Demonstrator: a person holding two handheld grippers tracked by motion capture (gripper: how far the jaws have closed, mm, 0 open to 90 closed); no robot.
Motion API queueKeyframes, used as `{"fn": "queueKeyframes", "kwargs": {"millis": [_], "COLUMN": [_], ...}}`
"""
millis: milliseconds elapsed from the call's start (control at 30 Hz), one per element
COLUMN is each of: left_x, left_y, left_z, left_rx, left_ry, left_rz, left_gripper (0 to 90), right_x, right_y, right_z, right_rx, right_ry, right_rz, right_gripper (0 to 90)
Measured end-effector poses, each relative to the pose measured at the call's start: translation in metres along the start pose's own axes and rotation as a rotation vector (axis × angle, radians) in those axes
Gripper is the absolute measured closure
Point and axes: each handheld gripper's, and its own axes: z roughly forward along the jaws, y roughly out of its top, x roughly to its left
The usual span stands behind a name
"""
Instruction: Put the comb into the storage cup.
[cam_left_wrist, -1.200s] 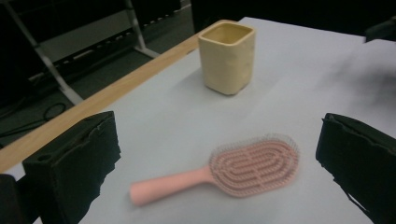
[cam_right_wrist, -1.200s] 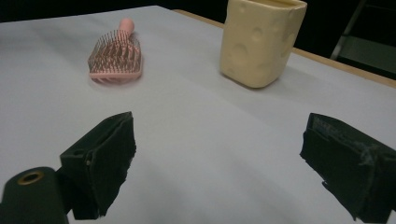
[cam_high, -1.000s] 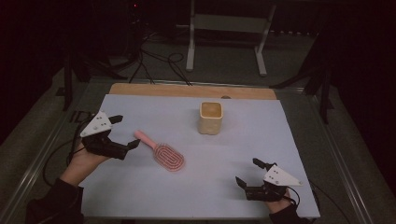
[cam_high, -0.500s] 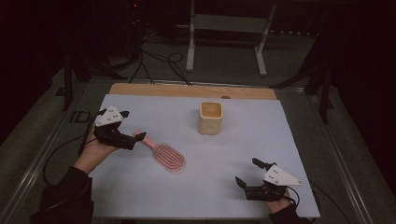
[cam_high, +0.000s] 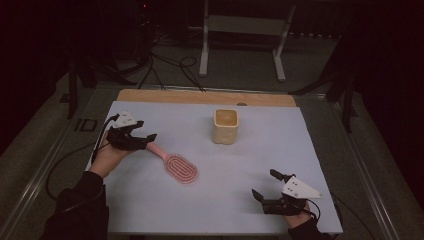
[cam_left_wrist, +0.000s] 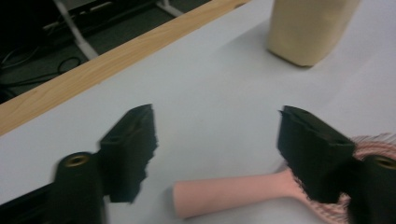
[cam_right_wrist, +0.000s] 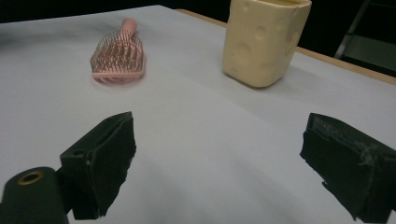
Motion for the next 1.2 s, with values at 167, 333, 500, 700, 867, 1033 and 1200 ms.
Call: {"fn": "queueKeyframes", "kwargs": {"millis": [167, 333, 500, 700, 867, 1033, 1200], "left_x": [0.002, 0.007, 0.012, 0.014, 0.012, 0.01, 0.01], "left_y": [-0.006, -0.012, -0.016, -0.017, -0.017, -0.017, -0.018], "left_z": [0.009, 0.017, 0.027, 0.039, 0.052, 0.06, 0.066], "left_rx": [0.03, 0.061, 0.09, 0.128, 0.191, 0.224, 0.259], "left_ry": [0.021, 0.016, 0.03, 0.021, 0.011, -0.011, -0.02], "left_rz": [-0.011, -0.013, 0.001, 0.007, 0.029, 0.046, 0.057], "left_gripper": [44.1, 59.6, 73.2, 89.3, 89.9, 90.0, 90.0], "right_x": [0.0, 0.001, 0.001, 0.001, 0.001, 0.0, 0.0], "right_y": [0.0, 0.0, -0.001, 0.0, 0.0, -0.001, -0.001], "right_z": [0.0, 0.0, 0.001, 0.001, 0.001, 0.001, 0.001], "right_rx": [-0.006, -0.002, 0.005, 0.004, 0.001, 0.001, 0.001], "right_ry": [-0.001, 0.002, 0.006, 0.007, 0.008, 0.012, 0.012], "right_rz": [0.003, -0.001, 0.002, 0.001, 0.002, 0.004, 0.007], "right_gripper": [9.5, 9.5, 9.5, 9.5, 9.5, 9.5, 9.5]}}
